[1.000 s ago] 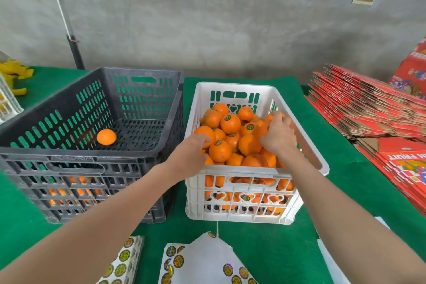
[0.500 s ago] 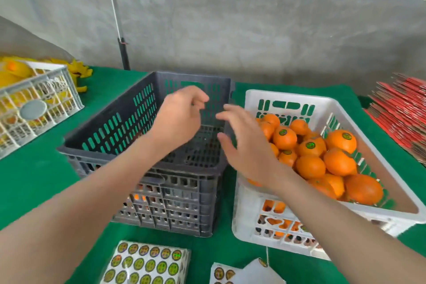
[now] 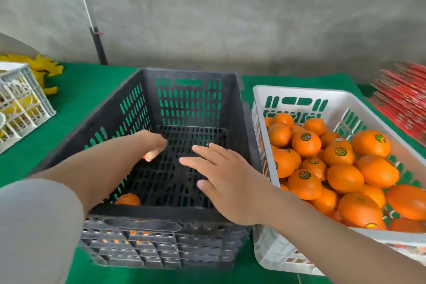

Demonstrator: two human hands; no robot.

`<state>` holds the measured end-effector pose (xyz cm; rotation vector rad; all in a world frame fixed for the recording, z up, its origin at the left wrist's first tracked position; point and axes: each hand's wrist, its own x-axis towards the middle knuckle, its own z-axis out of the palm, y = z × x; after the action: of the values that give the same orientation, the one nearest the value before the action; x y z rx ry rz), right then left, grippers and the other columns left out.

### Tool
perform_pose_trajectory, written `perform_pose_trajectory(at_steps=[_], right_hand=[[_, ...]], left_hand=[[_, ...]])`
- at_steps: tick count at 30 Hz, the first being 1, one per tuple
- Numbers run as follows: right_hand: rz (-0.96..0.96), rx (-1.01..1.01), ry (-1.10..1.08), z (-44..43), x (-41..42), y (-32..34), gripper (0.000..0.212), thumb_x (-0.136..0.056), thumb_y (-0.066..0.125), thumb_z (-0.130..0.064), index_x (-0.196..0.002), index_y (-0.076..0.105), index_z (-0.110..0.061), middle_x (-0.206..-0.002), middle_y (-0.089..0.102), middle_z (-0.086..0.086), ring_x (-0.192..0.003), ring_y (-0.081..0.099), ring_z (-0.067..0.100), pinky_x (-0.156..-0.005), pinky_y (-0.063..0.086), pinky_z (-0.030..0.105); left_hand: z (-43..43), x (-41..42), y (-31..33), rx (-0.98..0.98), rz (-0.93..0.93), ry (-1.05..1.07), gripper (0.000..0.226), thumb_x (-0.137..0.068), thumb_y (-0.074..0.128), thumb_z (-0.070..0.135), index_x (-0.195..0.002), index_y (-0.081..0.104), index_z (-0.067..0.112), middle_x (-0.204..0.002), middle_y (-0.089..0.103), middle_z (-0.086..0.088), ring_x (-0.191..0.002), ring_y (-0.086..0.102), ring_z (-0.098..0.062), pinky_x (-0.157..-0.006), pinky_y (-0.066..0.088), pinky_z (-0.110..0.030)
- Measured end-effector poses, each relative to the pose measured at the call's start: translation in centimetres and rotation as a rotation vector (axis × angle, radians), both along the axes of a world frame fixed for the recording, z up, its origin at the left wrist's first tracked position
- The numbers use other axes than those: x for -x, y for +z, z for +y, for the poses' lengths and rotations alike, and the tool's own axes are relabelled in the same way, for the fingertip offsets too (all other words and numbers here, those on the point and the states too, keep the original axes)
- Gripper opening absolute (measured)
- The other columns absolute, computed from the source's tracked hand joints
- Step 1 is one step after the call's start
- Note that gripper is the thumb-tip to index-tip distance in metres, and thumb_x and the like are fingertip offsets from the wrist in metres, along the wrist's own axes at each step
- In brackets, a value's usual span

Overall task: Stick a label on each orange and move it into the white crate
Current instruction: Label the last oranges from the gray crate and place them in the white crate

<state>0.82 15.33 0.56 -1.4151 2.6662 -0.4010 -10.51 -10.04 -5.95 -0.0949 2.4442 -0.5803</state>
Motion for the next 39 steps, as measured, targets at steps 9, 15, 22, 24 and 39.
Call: perform_pose_trajectory(at_steps=[9,15,22,24,39], right_hand=[[-0.092,-0.013,-0.102,0.3,0.1,-0.4,0.048,-0.102,0.031,-0.028,-0.147,0.015,-0.031,-0.158,0.0,-0.004,-0.144,-0.01,0.018,-0.116,0.0,0.044],[-0.099,0.011,-0.133,0.4,0.7,0.1,0.046,-0.102,0.033,-0.022,-0.146,0.023,-0.019,-0.157,0.008,0.005,-0.144,0.0,0.021,-0.117,0.009,0.045],[-0.154,0.536,-0.309,1.4,-0.1,-0.2,0.035,-0.097,0.036,0.001,-0.127,0.053,-0.006,-0.131,0.055,0.009,-0.121,0.048,0.018,-0.101,0.035,0.021],[-0.155,0.68,-0.33,1.8,-0.4,-0.2,0.032,-0.096,0.037,0.004,-0.119,0.058,-0.002,-0.12,0.062,0.012,-0.113,0.055,0.02,-0.095,0.039,0.015],[-0.448,0.799,-0.059,12.1,-6.9,0.6,0.066,-0.068,0.075,-0.03,-0.125,0.044,-0.043,-0.122,0.051,-0.026,-0.11,0.053,-0.002,-0.081,0.052,0.02]], left_hand=[[-3.1,2.2,-7.4,0.252,0.039,-0.282,0.055,-0.099,0.038,0.004,-0.15,0.017,0.005,-0.157,0.003,-0.016,-0.137,0.022,-0.04,-0.095,0.04,-0.037],[-0.9,2.5,-4.4,-0.209,0.204,-0.006,0.081,-0.09,0.057,0.007,-0.15,0.003,0.008,-0.143,0.035,-0.017,-0.116,0.053,-0.031,-0.091,0.049,-0.034],[2.2,-3.5,7.3,-1.271,0.454,0.209,0.057,-0.068,0.081,-0.003,-0.108,0.046,0.018,-0.108,0.056,-0.003,-0.092,0.059,-0.016,-0.077,0.051,-0.031],[3.4,-7.7,8.7,-1.576,0.454,0.275,0.059,-0.063,0.078,-0.007,-0.107,0.049,0.02,-0.104,0.061,-0.003,-0.085,0.065,-0.009,-0.07,0.054,-0.024],[18.7,-23.3,8.5,-2.145,0.032,0.591,0.091,-0.063,0.08,0.054,-0.135,0.045,0.009,-0.122,0.059,-0.027,-0.096,0.065,-0.034,-0.074,0.058,-0.037]])
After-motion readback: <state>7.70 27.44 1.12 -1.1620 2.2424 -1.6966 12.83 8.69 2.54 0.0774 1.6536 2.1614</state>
